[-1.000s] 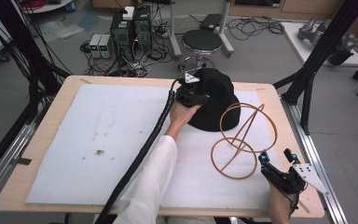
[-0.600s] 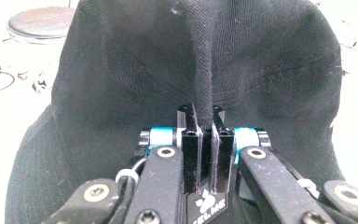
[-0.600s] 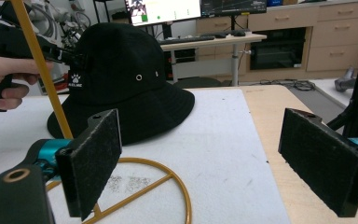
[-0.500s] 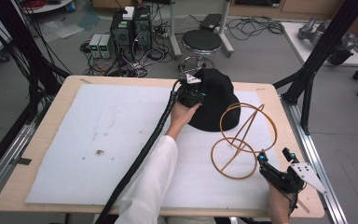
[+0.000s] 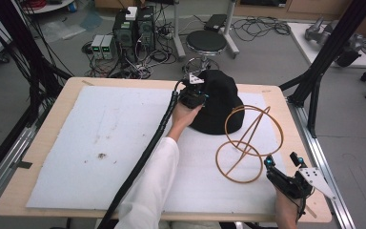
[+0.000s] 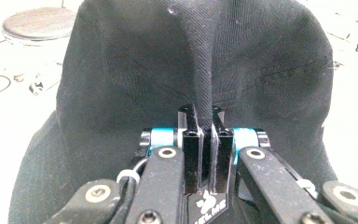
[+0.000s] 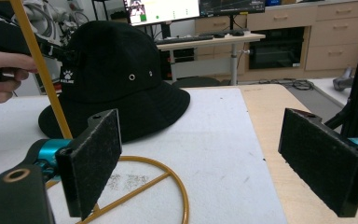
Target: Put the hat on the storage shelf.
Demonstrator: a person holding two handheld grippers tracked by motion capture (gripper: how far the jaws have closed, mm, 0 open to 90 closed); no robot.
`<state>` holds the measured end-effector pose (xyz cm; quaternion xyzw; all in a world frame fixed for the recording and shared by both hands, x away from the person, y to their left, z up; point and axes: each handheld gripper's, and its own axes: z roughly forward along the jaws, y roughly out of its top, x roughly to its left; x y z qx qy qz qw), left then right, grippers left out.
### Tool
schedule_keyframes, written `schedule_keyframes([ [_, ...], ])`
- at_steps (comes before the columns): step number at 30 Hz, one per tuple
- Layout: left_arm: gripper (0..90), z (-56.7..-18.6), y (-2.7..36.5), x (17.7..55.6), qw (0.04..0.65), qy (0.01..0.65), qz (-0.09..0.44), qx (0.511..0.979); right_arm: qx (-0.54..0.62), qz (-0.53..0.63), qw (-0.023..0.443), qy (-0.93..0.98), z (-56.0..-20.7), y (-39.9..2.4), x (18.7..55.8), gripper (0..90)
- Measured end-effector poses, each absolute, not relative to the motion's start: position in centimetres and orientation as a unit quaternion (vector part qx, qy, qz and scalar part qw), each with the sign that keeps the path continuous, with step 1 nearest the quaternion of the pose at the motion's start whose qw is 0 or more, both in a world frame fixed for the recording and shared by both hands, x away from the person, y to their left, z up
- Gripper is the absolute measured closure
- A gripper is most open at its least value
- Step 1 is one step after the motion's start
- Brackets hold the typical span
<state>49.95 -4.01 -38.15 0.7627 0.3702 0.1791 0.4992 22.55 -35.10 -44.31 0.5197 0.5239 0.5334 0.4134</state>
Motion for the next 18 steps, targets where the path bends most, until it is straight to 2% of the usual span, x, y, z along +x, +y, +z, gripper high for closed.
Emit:
schedule_keyframes([
  [9, 86.3, -36.5, -3.6, 49.0, 0.519, 0.35, 0.192, 0.756, 0.52, 0.532, 0.409, 0.528, -44.3, -35.0, 22.6, 12.4],
  [18, 86.3, -34.1, -2.2, 48.2, 0.56, 0.349, 0.206, 0.723, 0.518, 0.532, 0.412, 0.528, -44.3, -35.0, 22.6, 12.4],
])
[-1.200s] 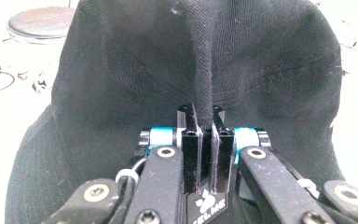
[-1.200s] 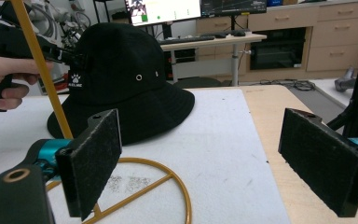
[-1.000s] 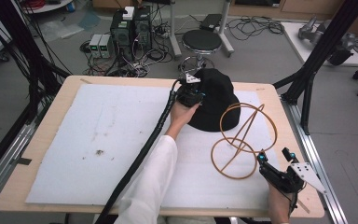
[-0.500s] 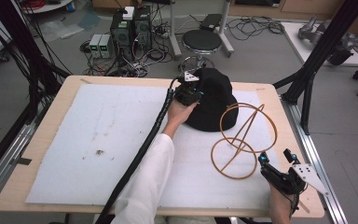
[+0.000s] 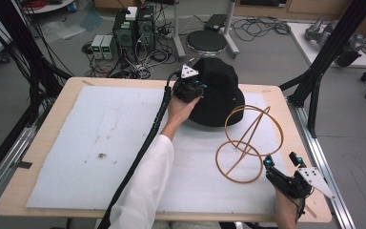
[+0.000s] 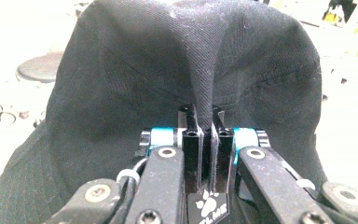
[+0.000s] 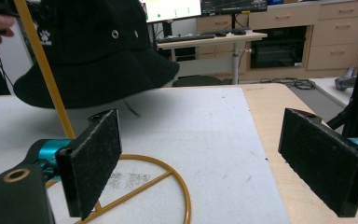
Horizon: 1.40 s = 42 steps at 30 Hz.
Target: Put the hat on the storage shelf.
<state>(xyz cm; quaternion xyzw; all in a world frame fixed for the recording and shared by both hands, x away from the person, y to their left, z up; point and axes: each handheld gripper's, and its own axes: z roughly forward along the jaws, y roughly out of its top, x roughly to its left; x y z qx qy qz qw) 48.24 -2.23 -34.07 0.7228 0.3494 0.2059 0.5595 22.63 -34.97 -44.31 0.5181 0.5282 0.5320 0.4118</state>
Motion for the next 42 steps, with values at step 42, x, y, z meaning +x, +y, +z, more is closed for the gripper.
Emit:
schedule_keyframes([
  [42, 86.0, -25.0, 2.7, 43.1, 0.701, 0.295, 0.221, 0.61, 0.515, 0.528, 0.414, 0.534, -44.3, -34.8, 22.7, 12.4],
])
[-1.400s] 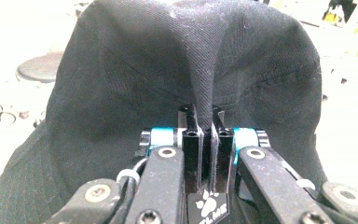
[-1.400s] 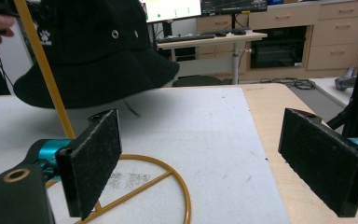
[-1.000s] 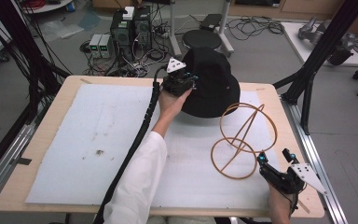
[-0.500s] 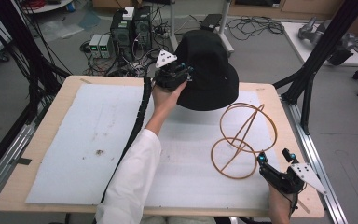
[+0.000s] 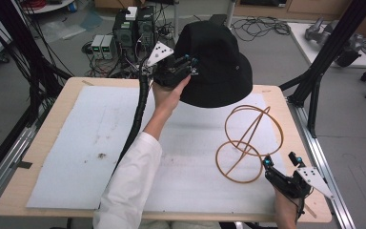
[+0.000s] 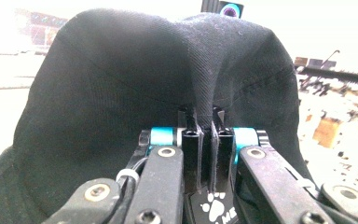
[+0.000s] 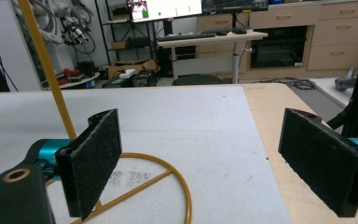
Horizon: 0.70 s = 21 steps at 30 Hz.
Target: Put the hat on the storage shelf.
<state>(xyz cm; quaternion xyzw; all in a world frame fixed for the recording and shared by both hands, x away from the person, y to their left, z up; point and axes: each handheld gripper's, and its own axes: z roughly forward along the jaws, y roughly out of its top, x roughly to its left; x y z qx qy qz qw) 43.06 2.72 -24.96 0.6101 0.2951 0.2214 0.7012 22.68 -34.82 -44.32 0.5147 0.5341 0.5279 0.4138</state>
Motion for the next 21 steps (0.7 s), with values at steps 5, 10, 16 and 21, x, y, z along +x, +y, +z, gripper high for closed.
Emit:
schedule_keyframes([
  [5, 86.0, -23.6, 2.4, 42.0, 0.716, 0.278, 0.217, 0.602, 0.513, 0.528, 0.414, 0.536, -44.3, -34.7, 22.6, 12.4],
  [10, 85.8, -22.4, 2.2, 41.0, 0.728, 0.26, 0.211, 0.598, 0.512, 0.529, 0.415, 0.534, -44.3, -34.7, 22.6, 12.4],
  [16, 85.8, -21.4, 2.3, 40.0, 0.742, 0.243, 0.196, 0.593, 0.513, 0.528, 0.415, 0.535, -44.3, -34.8, 22.7, 12.4],
  [21, 85.8, -20.9, 2.2, 39.3, 0.755, 0.231, 0.172, 0.588, 0.513, 0.529, 0.413, 0.534, -44.3, -34.7, 22.7, 12.4],
])
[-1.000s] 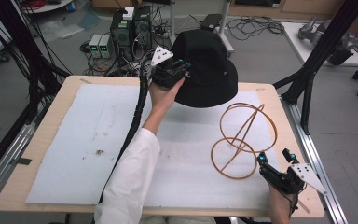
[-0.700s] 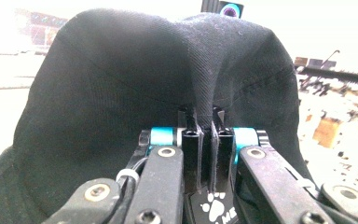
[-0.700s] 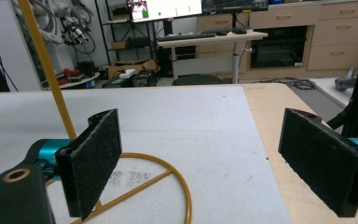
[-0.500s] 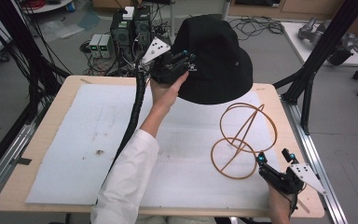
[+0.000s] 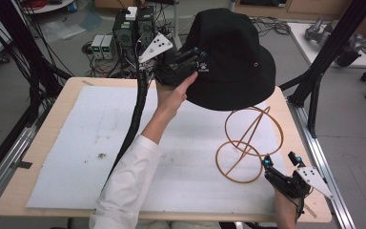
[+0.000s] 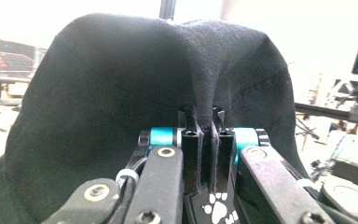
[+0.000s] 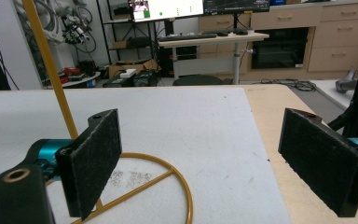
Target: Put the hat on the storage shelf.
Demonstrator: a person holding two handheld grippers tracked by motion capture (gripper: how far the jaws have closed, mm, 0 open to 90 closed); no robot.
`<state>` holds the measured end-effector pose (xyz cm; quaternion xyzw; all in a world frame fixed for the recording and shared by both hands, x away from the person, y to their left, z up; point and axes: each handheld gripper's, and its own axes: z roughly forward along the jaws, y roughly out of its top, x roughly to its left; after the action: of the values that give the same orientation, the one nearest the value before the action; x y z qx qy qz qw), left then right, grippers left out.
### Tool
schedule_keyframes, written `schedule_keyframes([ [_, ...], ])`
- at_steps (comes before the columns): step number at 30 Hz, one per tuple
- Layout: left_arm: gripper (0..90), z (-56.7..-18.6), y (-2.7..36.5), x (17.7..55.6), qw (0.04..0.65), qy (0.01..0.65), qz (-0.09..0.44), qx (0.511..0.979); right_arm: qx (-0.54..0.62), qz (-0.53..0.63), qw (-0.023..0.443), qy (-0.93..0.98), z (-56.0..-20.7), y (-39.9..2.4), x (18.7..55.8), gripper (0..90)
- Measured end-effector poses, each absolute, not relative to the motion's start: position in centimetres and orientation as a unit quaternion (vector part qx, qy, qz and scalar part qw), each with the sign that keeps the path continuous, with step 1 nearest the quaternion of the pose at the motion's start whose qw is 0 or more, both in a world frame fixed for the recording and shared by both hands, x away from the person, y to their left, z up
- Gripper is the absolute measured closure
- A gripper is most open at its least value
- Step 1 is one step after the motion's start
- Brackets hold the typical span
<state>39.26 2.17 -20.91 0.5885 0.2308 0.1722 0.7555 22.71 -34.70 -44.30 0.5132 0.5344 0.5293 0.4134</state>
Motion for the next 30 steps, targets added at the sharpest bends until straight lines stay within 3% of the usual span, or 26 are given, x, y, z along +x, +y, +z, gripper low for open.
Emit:
schedule_keyframes([
  [16, 85.8, -21.4, -1.7, 36.1, 0.757, 0.177, 0.114, 0.619, 0.511, 0.531, 0.414, 0.535, -44.3, -34.8, 22.7, 12.4],
  [30, 85.8, -22.9, -4.2, 34.3, 0.741, 0.152, 0.094, 0.647, 0.511, 0.53, 0.414, 0.535, -44.3, -34.8, 22.7, 12.4],
])
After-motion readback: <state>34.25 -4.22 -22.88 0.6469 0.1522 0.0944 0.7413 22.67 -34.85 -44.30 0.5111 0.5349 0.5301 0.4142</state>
